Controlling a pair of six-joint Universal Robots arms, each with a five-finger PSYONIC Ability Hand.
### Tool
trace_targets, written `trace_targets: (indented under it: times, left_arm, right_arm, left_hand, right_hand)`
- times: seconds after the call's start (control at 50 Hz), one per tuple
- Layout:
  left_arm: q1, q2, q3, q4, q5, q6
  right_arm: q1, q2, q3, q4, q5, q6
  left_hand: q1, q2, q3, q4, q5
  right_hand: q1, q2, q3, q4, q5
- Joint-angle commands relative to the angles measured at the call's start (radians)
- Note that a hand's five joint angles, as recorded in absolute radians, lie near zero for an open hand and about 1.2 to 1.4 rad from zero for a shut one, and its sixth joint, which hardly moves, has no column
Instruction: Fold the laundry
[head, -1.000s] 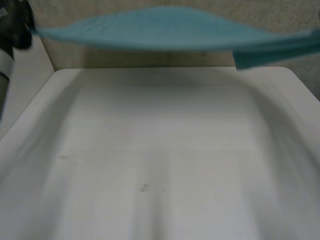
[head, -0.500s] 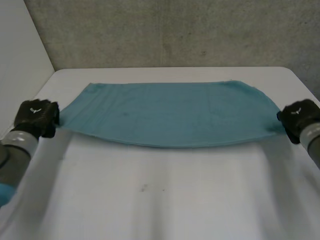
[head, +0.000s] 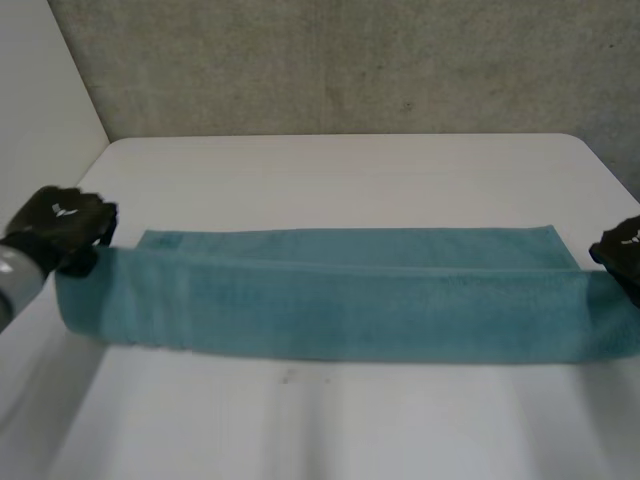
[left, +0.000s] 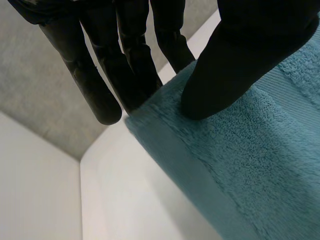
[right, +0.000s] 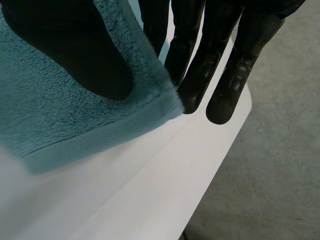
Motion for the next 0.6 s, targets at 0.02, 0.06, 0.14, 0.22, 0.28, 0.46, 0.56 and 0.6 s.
trace_targets:
  times: [0.02, 0.06, 0.14, 0.22, 0.28, 0.46, 0.56, 0.6]
  left_arm:
    - [-0.108, -0.298, 0.243, 0.135, -0.140, -0.002]
    - [-0.140, -0.417, 0.361, 0.168, -0.210, 0.006]
    - [-0.161, -0.502, 0.462, 0.178, -0.242, 0.006]
    - [-0.167, -0.595, 0.559, 0.185, -0.247, 0.006]
    - [-0.170, -0.626, 0.585, 0.198, -0.242, 0.007]
    - [-0.239, -0.643, 0.529, 0.345, -0.212, 0.033]
    - [-0.255, -0.584, 0.464, 0.378, -0.221, 0.107]
    - [-0.255, -0.541, 0.418, 0.378, -0.224, 0.119]
  right_arm:
    - [0.114, 0.248, -0.197, -0.138, 0.108, 0.037]
    - [0.139, 0.355, -0.294, -0.190, 0.143, 0.039]
    - [0.148, 0.424, -0.379, -0.236, 0.149, 0.042]
    - [0.173, 0.530, -0.493, -0.330, 0.149, 0.041]
    - [0.182, 0.576, -0.547, -0.379, 0.155, 0.033]
    - [0.208, 0.624, -0.585, -0.401, 0.212, 0.062]
    - [0.202, 0.575, -0.545, -0.424, 0.215, 0.166]
    - [0.193, 0.492, -0.503, -0.427, 0.212, 0.258]
  left_hand:
    - [0.248, 0.192, 0.198, 0.197, 0.264]
    - [0.248, 0.192, 0.198, 0.197, 0.264]
    - [0.248, 0.192, 0.198, 0.197, 0.264]
    - [0.248, 0.192, 0.198, 0.197, 0.264]
    - [0.248, 0.192, 0.198, 0.197, 0.264]
    - [-0.973, -1.029, -1.023, -1.024, -0.957]
    - [-0.973, -1.029, -1.023, -1.024, -0.957]
    - [-0.973, -1.029, -1.023, -1.024, -0.957]
  right_hand:
    - [0.423, 0.213, 0.207, 0.202, 0.230]
    - [0.423, 0.213, 0.207, 0.202, 0.230]
    - [0.423, 0.213, 0.207, 0.202, 0.230]
    - [0.423, 0.213, 0.207, 0.202, 0.230]
    - [0.423, 0.213, 0.207, 0.202, 0.230]
    - [-0.799, -1.009, -1.014, -1.020, -0.992]
    - [-0.799, -1.009, -1.014, -1.020, -0.992]
    - [-0.799, -1.009, -1.014, -1.020, -0.992]
